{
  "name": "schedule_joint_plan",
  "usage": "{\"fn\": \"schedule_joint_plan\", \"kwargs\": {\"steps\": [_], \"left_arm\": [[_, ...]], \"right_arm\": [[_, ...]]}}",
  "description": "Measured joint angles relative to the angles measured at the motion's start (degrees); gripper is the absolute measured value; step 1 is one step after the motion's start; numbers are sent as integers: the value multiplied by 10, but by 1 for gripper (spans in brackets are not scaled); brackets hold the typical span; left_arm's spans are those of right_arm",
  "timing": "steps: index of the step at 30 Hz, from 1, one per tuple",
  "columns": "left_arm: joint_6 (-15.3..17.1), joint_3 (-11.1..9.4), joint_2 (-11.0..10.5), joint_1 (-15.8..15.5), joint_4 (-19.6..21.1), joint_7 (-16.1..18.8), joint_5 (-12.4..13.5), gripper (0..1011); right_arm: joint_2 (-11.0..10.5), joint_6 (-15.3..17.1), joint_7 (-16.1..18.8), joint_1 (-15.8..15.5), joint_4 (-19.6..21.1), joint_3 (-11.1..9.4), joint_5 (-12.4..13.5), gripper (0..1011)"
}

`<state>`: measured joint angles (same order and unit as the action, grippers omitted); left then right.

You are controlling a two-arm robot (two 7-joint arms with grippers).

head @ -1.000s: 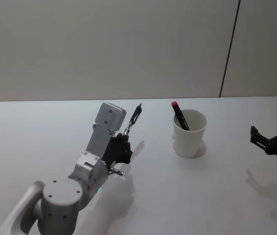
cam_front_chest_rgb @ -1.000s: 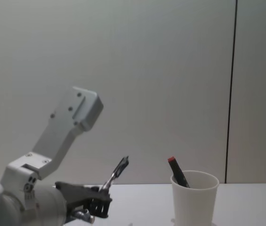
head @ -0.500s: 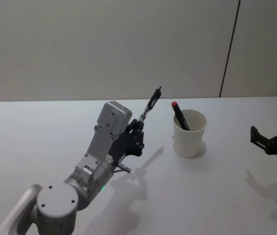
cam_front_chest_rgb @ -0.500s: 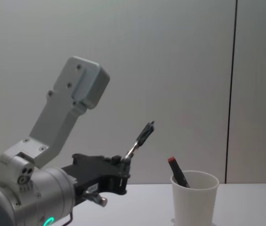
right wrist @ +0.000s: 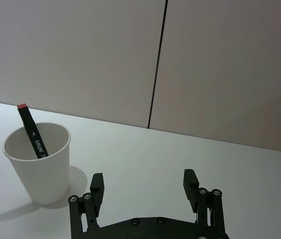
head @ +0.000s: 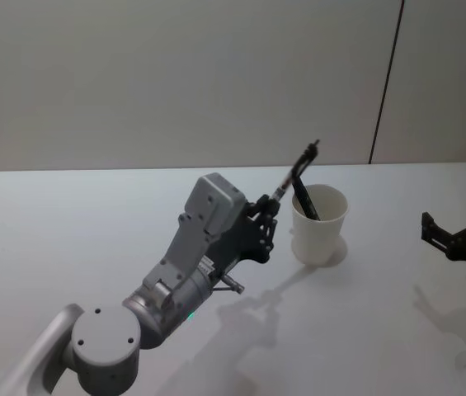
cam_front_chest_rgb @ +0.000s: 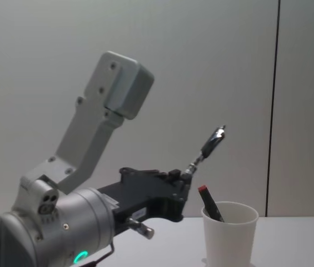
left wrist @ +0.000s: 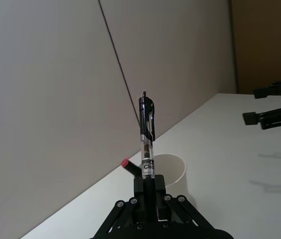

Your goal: Place the pen into the pen holder.

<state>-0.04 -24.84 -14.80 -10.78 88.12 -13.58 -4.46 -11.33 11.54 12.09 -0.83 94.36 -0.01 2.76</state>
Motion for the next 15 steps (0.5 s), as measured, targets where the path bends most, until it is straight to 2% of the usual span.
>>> {"fn": "schedule_joint_plan", "kwargs": {"steps": [15], "left_arm": [[-39, -9, 22, -31, -46, -90, 3, 130]], "right_arm": [[0, 0, 0, 0, 0, 0, 0, 1002]]}}
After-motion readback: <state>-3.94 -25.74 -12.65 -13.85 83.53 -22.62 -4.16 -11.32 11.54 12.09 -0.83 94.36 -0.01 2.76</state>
